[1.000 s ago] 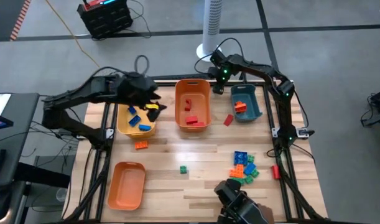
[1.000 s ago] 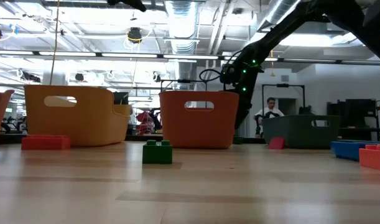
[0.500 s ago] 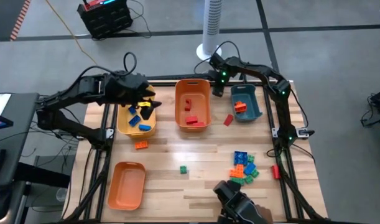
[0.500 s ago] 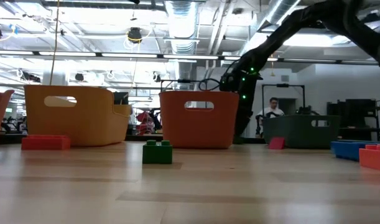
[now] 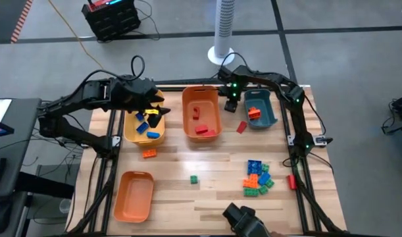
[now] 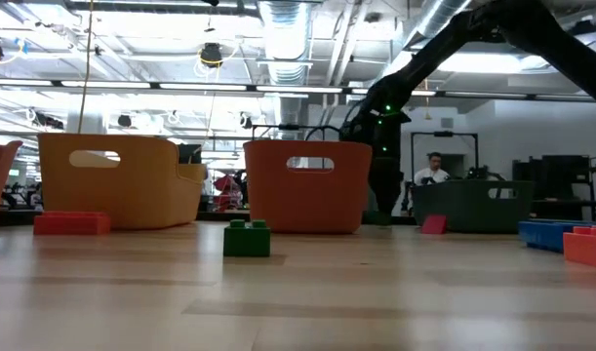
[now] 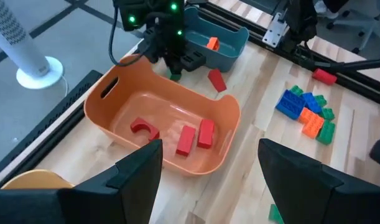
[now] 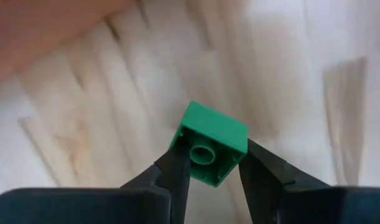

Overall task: Sort blocks
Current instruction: Put the green game piece into the bottom orange bin

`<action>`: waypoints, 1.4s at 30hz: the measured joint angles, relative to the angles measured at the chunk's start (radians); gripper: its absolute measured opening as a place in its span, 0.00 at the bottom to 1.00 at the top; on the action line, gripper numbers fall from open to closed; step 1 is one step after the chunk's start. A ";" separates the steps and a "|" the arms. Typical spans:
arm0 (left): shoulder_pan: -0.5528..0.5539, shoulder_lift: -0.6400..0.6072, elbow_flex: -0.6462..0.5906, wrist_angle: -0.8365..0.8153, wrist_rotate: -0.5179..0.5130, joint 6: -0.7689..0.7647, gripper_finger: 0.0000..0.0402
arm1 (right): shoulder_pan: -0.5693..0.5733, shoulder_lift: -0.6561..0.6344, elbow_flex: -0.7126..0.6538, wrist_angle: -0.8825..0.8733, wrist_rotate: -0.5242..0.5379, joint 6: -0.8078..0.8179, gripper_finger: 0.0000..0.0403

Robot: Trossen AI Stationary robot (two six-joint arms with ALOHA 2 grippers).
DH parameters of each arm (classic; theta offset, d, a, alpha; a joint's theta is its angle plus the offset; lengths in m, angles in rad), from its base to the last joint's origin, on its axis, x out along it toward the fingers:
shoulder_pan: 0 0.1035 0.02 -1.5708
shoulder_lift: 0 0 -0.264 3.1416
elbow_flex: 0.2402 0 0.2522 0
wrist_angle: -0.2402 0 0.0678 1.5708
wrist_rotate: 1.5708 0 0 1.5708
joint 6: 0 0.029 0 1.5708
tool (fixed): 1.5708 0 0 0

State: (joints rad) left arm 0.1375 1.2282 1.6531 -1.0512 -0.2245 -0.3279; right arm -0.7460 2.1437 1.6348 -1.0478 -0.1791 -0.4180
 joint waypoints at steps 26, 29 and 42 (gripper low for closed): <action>-0.006 0.027 -0.015 -0.032 0.001 0.109 0.64 | 0.169 -0.404 0.001 -0.158 -0.192 0.212 0.35; -0.019 0.085 -0.043 -0.026 -0.024 0.210 0.64 | 0.243 -0.458 0.001 -0.062 -0.236 0.305 0.35; -0.141 0.248 -0.138 0.422 -0.251 0.385 0.64 | 0.393 -0.575 0.001 0.194 -0.225 0.667 0.35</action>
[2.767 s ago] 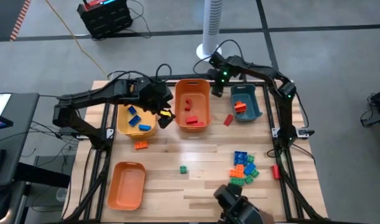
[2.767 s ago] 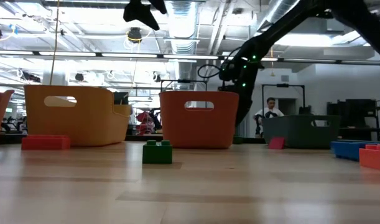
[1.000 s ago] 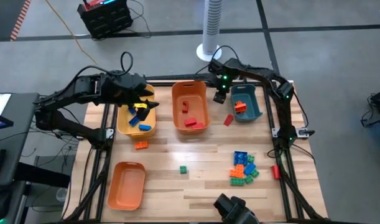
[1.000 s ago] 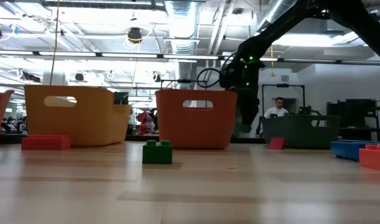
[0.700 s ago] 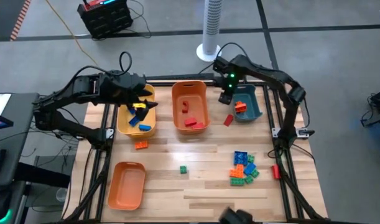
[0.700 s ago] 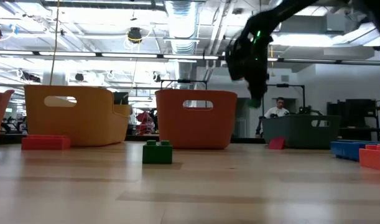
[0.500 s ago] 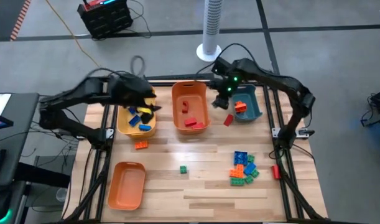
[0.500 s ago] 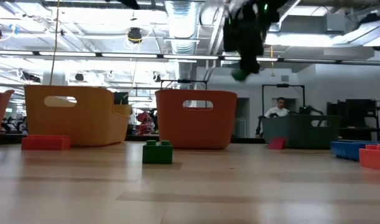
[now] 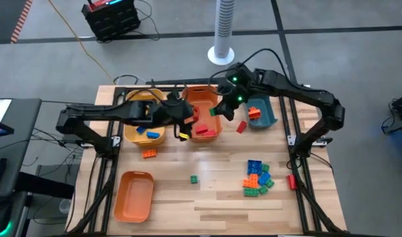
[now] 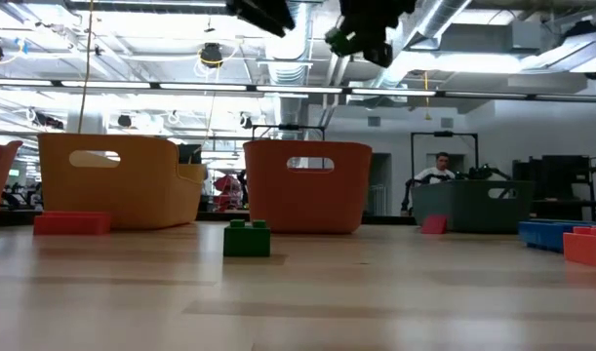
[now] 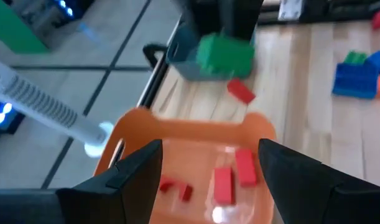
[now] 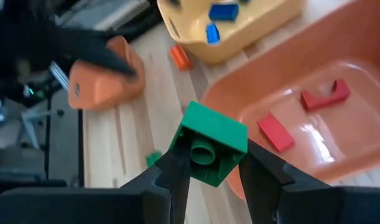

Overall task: Sort blocks
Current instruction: Put the green game piece into the bottom orange bin

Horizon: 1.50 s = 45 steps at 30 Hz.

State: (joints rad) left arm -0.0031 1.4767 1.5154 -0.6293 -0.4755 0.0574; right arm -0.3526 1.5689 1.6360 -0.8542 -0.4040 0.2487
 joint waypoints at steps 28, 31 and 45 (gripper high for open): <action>-0.040 0.078 0.000 0.241 -0.017 0.166 0.64 | 0.109 0.003 0.000 0.156 0.022 0.138 0.35; -0.044 0.078 0.000 0.271 0.003 0.213 0.60 | 0.116 0.003 0.000 0.152 0.022 0.141 0.35; -0.045 0.078 0.001 0.237 0.001 0.178 0.32 | 0.115 0.003 0.000 0.151 0.024 0.166 0.35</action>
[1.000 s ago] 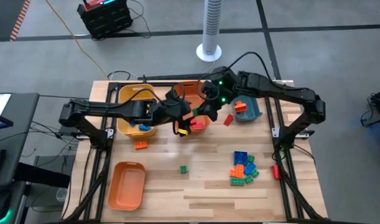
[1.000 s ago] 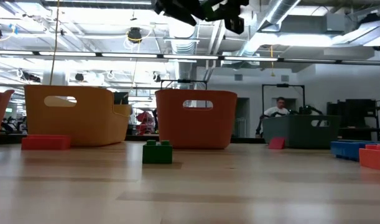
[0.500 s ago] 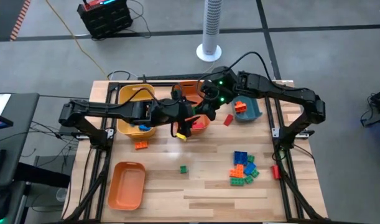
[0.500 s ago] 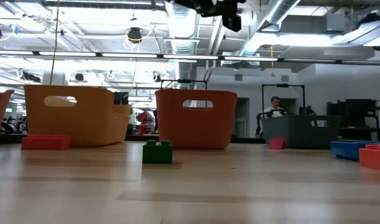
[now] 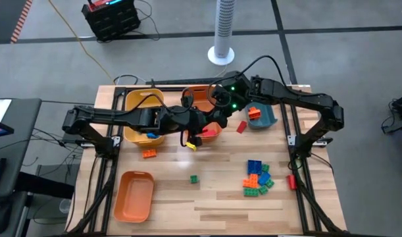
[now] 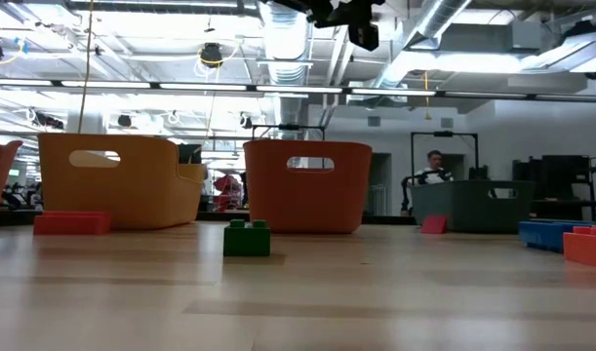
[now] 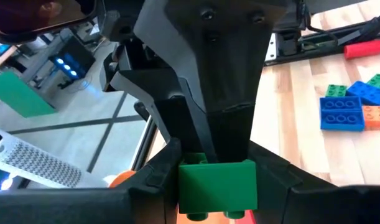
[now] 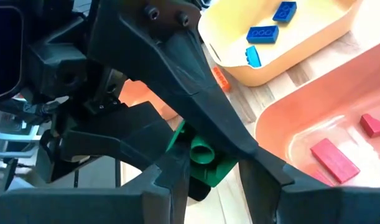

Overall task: Sort blocks
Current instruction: Put the green game piece into the bottom orange bin

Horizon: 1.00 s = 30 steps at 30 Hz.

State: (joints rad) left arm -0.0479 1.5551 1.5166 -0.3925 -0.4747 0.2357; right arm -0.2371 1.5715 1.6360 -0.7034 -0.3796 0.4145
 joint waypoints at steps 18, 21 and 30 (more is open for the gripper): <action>-0.002 -0.073 0.085 -0.367 0.213 -0.339 0.33 | -0.113 -0.230 0.002 -0.276 0.028 -0.153 0.58; -0.009 -0.104 0.142 -0.553 0.435 -0.577 0.33 | -0.114 -0.254 0.002 -0.334 0.156 -0.223 0.56; -0.371 -0.096 0.068 -0.742 0.700 -1.247 0.34 | -0.187 -0.270 0.001 -0.369 0.225 -0.311 0.53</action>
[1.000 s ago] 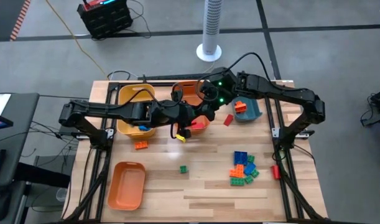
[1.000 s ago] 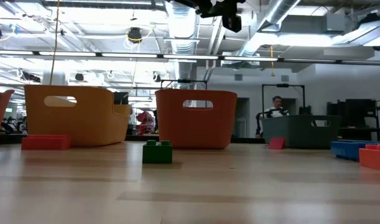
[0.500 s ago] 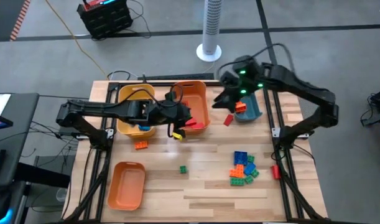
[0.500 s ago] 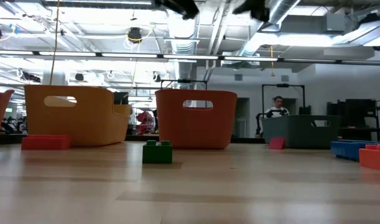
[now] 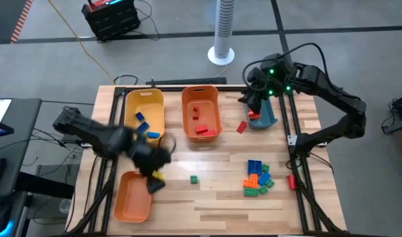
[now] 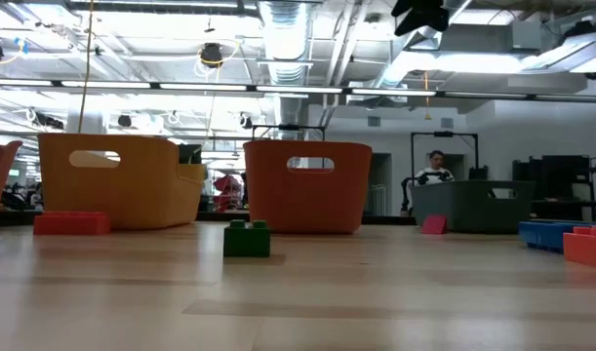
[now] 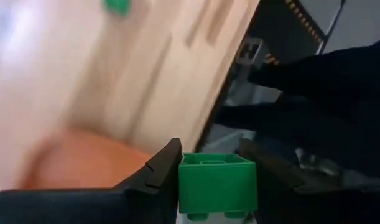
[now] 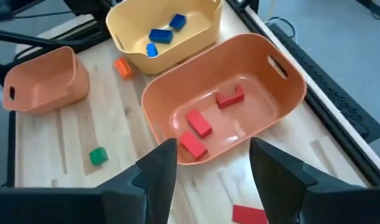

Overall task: Sort blocks
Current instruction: Put the green game piece into the bottom orange bin

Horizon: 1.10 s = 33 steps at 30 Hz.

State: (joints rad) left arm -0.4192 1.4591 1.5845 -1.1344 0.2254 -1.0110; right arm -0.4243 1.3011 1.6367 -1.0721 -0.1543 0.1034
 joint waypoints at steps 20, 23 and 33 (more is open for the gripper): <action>-0.326 0.000 -0.535 0.169 -0.170 -0.937 0.38 | 0.094 -0.012 -0.001 -0.035 -0.002 -0.120 0.52; -0.302 -0.001 -0.537 0.157 -0.135 -0.894 0.49 | 0.109 -0.022 -0.001 -0.053 -0.002 -0.108 0.52; -0.133 -0.035 -0.425 0.086 -0.201 -0.704 0.69 | 0.249 -0.066 -0.069 -0.003 0.000 -0.066 0.52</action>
State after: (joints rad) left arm -0.5523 1.4239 1.1592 -1.0480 0.0248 -1.7153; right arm -0.1752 1.2352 1.5675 -1.0753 -0.1539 0.0373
